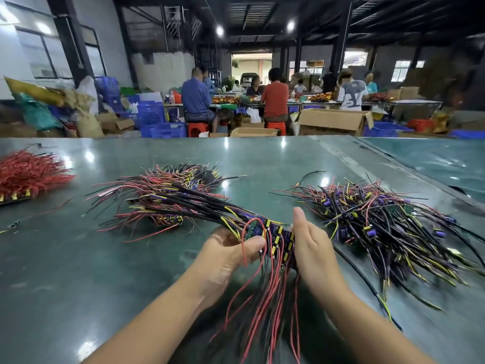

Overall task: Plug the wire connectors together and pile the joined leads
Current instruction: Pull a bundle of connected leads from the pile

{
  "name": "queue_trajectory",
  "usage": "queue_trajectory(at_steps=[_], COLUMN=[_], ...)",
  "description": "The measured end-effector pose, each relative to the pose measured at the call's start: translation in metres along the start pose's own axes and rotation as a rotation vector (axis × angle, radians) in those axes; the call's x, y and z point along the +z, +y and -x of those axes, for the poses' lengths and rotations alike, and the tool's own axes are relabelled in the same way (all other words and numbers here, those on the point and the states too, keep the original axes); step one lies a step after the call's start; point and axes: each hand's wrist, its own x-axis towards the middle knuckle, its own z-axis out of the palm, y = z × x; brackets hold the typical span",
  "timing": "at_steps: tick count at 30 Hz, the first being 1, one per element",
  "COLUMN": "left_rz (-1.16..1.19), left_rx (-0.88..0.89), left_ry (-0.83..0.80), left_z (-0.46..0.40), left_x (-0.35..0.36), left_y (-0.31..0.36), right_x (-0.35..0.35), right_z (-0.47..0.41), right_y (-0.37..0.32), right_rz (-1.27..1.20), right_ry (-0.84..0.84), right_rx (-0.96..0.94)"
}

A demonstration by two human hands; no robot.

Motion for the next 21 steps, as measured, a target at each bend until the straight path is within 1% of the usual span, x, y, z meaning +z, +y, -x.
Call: queue_trajectory(at_steps=[4, 8, 9, 11, 13, 15, 18, 21], left_rz=[0.135, 0.182, 0.167, 0.146, 0.128, 0.113, 0.101, 0.124], left_rx=[-0.045, -0.054, -0.046, -0.042, -0.048, -0.026, 0.002, -0.012], left_ry=[-0.064, -0.044, -0.042, -0.031, 0.023, 0.08, 0.119, 0.066], left_z=[0.004, 0.004, 0.005, 0.007, 0.008, 0.009, 0.011, 0.014], left_x=[0.007, 0.009, 0.01, 0.011, 0.013, 0.015, 0.018, 0.018], left_y=[0.003, 0.006, 0.005, 0.003, 0.001, 0.0, 0.002, 0.006], right_x=[0.003, 0.002, 0.002, 0.003, 0.003, 0.003, 0.0, -0.001], right_z=[0.001, 0.001, 0.001, -0.001, -0.003, -0.005, -0.009, -0.01], right_y=[-0.002, -0.004, -0.004, -0.002, 0.0, 0.0, -0.002, -0.002], right_rz=[0.0, -0.019, -0.048, -0.121, -0.206, -0.284, -0.34, -0.361], right_ry=[0.138, 0.224, 0.232, 0.23, 0.219, 0.218, 0.216, 0.2], right_rx=[-0.009, -0.049, -0.027, 0.082, 0.228, 0.333, 0.352, 0.337])
